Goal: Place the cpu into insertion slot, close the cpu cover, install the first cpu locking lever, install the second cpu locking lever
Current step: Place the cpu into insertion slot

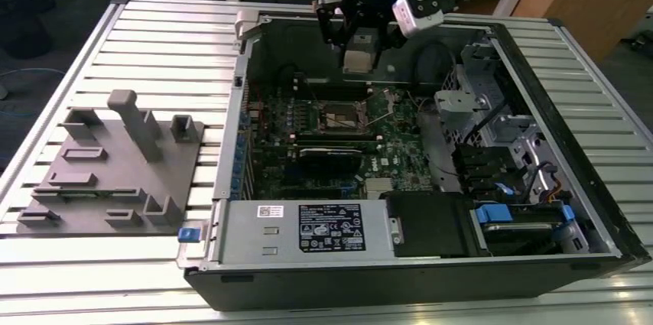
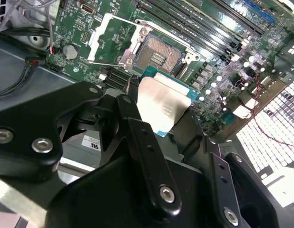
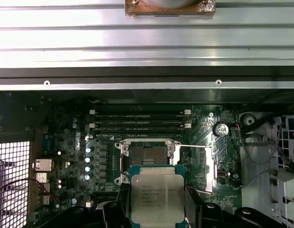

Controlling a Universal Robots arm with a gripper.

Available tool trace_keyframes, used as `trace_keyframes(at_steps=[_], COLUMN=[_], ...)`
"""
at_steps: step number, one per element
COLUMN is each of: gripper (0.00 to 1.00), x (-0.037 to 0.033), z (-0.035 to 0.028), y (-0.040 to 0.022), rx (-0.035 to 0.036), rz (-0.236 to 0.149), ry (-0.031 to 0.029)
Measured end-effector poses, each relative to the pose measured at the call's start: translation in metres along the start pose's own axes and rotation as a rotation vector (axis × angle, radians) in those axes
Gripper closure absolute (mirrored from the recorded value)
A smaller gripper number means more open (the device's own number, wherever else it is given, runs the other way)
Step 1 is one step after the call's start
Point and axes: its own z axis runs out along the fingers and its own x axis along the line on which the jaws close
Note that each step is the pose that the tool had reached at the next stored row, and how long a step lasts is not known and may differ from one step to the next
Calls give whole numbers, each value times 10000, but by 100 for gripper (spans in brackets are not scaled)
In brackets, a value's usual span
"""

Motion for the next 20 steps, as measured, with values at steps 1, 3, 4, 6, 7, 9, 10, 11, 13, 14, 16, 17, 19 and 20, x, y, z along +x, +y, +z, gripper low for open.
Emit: trace_keyframes(at_steps=[1, 3, 4, 6, 7, 9, 10, 11, 13, 14, 16, 17, 19, 20], gripper=[46, 46, 46, 46, 46, 46, 46, 46, 46, 46, 46, 46, 46, 46], x=[0, -1, -1, -1, -1, -1, -1, -2, -2, -2, -2, -2, -3, -3], z=[17, 47, 51, 51, 51, 60, 68, 79, 109, 117, 117, 117, 125, 136], y=[-1, -4, -4, -4, -4, -5, -6, -7, -9, -10, -10, -10, -11, -12], rx=[0, 0, 1, 2, 2, -4, -2, 0, -1, -1, 3, 2, -4, -4], rz=[0, 0, 0, 0, 0, 0, 0, 0, 0, 0, 0, 0, 0, 0], ry=[0, 0, 0, 1, 1, -2, -1, 0, -1, -1, 1, 0, -2, -1])
